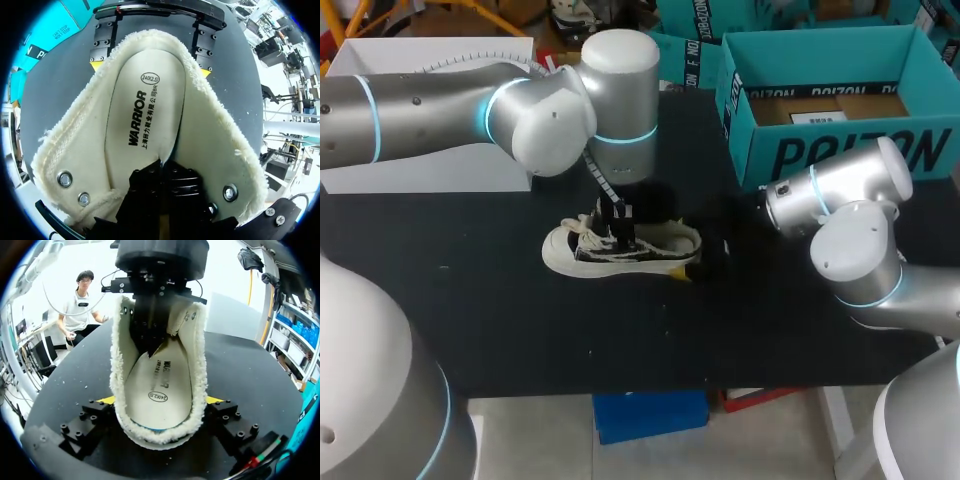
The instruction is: Take the shoe out of the shoebox, open the shoe tongue, remove and reinsert the insole, then place the shoe into the shoebox
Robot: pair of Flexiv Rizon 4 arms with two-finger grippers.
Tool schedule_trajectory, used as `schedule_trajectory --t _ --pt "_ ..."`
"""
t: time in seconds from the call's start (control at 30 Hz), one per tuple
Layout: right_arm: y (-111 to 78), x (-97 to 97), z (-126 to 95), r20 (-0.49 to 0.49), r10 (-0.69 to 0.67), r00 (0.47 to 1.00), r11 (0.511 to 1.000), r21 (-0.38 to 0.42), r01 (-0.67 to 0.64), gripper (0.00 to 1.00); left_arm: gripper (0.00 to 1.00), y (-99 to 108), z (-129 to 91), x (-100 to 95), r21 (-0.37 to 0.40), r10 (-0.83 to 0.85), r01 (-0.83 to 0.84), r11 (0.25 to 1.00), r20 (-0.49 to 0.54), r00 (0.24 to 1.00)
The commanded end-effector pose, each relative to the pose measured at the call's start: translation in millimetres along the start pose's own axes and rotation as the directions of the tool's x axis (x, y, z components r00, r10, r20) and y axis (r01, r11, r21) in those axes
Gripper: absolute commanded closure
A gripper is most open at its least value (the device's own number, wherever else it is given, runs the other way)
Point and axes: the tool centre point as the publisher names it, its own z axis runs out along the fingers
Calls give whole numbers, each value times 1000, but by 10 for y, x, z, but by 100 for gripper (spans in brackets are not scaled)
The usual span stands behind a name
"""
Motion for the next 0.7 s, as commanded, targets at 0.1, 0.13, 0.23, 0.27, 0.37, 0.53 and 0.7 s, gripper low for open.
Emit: schedule_trajectory --t 0.1,0.13,0.23,0.27,0.37,0.53,0.7 --pt "-56 -5 19 -2 2 1000 1000 2 -2 100 100 5 621 84 43 10 -8 999 -30 1000" --pt "-56 -5 19 -2 2 1000 1000 2 -2 100 100 -6 596 96 49 9 -7 999 -33 999" --pt "-56 -5 19 -2 2 1000 1000 2 -2 100 100 -27 510 135 69 8 -5 998 -41 999" --pt "-56 -5 19 -2 2 1000 1000 2 -2 100 100 -33 479 146 72 8 -5 997 -39 999" --pt "-56 -5 19 -2 2 1000 1000 2 -2 100 100 -42 380 173 104 10 -6 995 -35 999" --pt "-56 -5 19 -2 2 1000 1000 2 -2 100 100 -39 207 227 150 12 -9 989 -21 1000" --pt "-56 -5 19 -2 2 1000 1000 2 -2 100 100 -25 91 262 176 3 -3 984 0 1000"
